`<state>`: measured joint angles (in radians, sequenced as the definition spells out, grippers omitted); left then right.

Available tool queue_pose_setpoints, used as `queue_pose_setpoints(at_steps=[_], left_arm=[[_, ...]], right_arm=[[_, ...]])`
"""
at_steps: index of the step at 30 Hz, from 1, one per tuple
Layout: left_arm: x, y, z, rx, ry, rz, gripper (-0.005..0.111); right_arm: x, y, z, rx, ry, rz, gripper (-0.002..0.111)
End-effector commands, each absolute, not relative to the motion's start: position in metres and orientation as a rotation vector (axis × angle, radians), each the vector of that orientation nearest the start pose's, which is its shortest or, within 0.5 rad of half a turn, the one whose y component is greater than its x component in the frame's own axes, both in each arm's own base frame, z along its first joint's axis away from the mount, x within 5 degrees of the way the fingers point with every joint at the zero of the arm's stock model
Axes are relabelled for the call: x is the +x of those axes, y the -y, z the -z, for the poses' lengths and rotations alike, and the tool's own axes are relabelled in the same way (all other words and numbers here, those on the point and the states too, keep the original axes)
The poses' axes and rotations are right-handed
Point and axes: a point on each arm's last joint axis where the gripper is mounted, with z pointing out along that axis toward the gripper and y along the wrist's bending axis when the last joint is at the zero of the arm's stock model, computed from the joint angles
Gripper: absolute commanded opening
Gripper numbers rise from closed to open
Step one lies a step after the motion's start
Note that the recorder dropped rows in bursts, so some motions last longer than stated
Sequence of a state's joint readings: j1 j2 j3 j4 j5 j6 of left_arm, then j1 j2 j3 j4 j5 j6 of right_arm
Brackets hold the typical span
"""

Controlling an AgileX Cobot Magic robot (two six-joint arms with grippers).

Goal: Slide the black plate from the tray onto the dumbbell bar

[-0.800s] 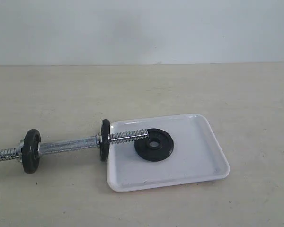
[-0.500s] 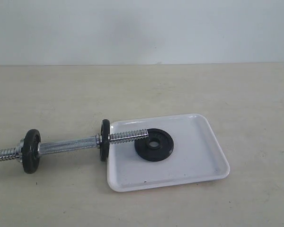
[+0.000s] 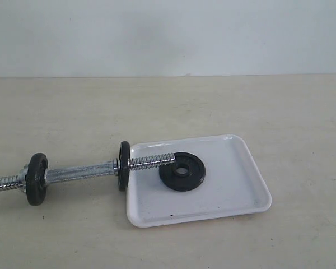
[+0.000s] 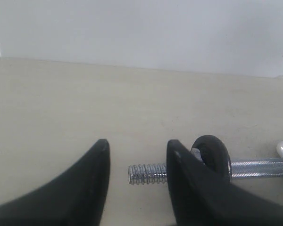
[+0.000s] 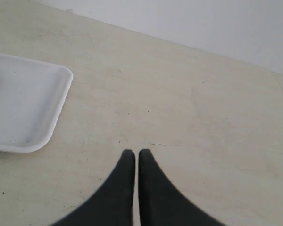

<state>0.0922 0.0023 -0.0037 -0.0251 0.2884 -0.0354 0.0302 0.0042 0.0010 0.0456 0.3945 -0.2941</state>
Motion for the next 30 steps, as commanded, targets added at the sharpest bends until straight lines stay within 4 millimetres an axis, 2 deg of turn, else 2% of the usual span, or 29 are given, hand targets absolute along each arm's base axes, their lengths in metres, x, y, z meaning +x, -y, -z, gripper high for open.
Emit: queue_pose_setpoints(at_steps=[1,23,30], left_arm=[[0.0545,-0.0047,-0.1874,-0.135,-1.763,-0.019,0.037],[0.0545,-0.0047,-0.1874,-0.135,-1.763,-0.019,0.037],[0.0558,-0.0049,-0.1959,-0.132,-1.669,-0.018,0.037]], right_arm=[[0.0524,-0.0032,-0.1786,-0.269,-1.85,0.133,0.0],[0.0524,-0.0032,-0.1786,-0.269,-1.85,0.133,0.0],[0.0524,-0.0032,-0.1786,-0.269,-1.85,0.133,0.0]])
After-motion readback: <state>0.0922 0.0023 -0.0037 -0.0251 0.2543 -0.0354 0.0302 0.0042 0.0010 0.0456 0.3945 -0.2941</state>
